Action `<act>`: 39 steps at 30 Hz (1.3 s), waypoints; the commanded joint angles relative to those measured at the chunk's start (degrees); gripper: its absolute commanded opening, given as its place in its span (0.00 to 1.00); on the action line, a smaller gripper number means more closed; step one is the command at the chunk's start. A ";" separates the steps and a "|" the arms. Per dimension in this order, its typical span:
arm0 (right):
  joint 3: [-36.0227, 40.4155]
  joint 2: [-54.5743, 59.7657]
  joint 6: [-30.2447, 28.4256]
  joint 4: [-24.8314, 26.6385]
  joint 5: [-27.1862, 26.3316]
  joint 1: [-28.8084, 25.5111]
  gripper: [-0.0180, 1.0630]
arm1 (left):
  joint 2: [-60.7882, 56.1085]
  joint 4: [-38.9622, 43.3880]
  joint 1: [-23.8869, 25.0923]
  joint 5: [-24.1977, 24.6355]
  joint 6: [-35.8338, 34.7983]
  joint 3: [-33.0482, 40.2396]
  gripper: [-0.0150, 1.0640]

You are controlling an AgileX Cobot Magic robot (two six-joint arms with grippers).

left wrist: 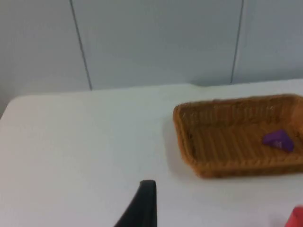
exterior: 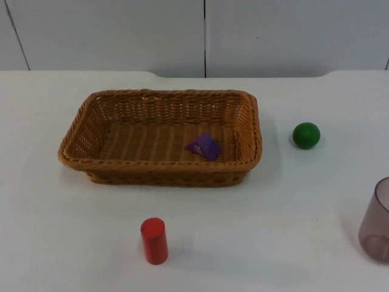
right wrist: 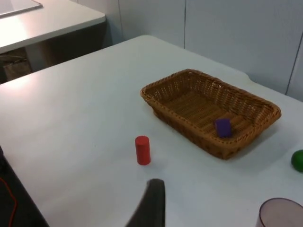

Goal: Pick up the basket with the left hand and place the triangular block into the basket with the right hand.

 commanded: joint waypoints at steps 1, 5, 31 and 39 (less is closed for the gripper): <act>0.11 -0.61 0.67 0.23 2.35 -0.17 0.74 | -0.35 2.21 -0.48 4.38 -2.62 1.43 0.85; 0.49 -0.61 0.67 0.08 4.72 -0.17 0.74 | -0.35 4.25 -0.48 5.63 -3.76 2.69 0.85; 5.80 -0.61 1.76 0.10 5.51 -0.17 0.74 | -0.35 11.50 -0.48 5.37 -8.54 4.42 0.85; 5.80 -0.61 1.76 0.10 5.51 -0.17 0.74 | -0.35 11.08 -0.48 5.37 -8.41 4.42 0.85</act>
